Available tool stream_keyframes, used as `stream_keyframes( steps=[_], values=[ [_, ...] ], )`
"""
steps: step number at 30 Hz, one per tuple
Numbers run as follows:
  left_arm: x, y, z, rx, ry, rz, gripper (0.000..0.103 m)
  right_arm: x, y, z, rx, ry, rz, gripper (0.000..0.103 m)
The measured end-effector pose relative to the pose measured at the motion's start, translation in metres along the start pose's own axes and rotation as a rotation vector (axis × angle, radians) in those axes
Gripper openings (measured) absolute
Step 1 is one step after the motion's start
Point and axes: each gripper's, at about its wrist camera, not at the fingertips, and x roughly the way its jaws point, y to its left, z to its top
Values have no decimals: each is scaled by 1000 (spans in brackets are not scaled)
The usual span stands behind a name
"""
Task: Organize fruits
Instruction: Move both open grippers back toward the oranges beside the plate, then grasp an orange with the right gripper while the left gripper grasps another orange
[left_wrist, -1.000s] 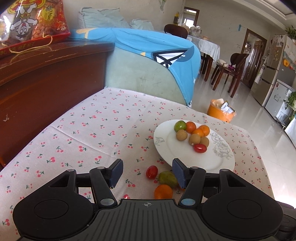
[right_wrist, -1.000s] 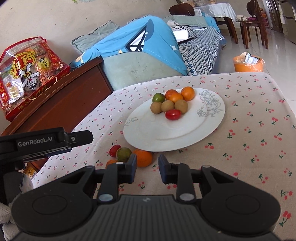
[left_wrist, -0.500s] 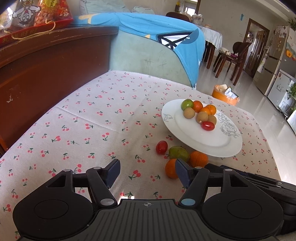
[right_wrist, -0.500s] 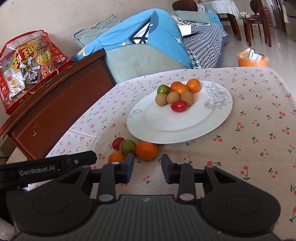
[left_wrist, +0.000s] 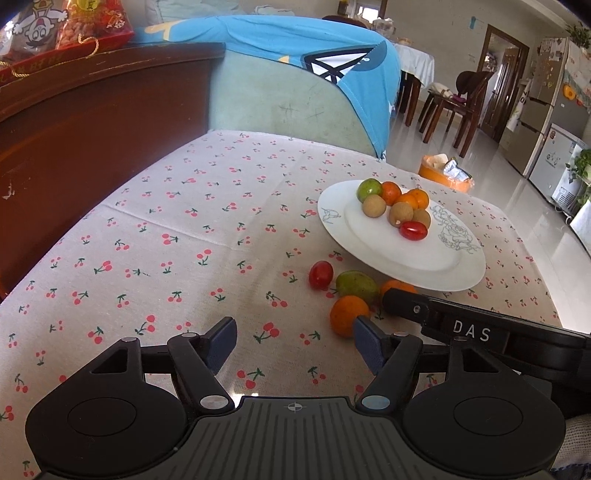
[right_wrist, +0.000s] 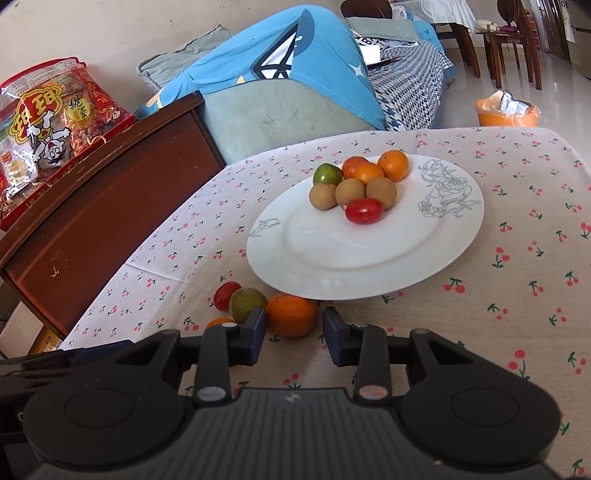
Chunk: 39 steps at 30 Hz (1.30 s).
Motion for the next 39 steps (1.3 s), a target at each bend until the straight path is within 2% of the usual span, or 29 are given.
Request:
stream_keyframes(
  steps=[2,9,13,18,22,26,32,39],
  values=[
    [1,0,-1,-3,-4,4,69,1,1,0,-8,-4,-1,31],
    [2,-3,-3,23,-13,8,69,-4,-1,0,7,1,3,28],
    [2,-7,-4,34,-21,-7,69,-16,-2,-2,-5,6,-12,20],
    [3,-14,-6,58,-28,-27,69,-24,-10,-6,8,21,-40,20],
    [5,-22,-11,125,-24,-1,69,-30,-11,-6,25,11,-21,24],
    [4,-18,-12,131,-11,8,69,-29,-9,-5,20,3,1,27],
    [3,-13,-12,126,-10,6,69,-13,-4,1,11,6,15,38],
    [8,-16,-14,150,-19,-8,67,2,-4,3,1,5,6,32]
  ],
)
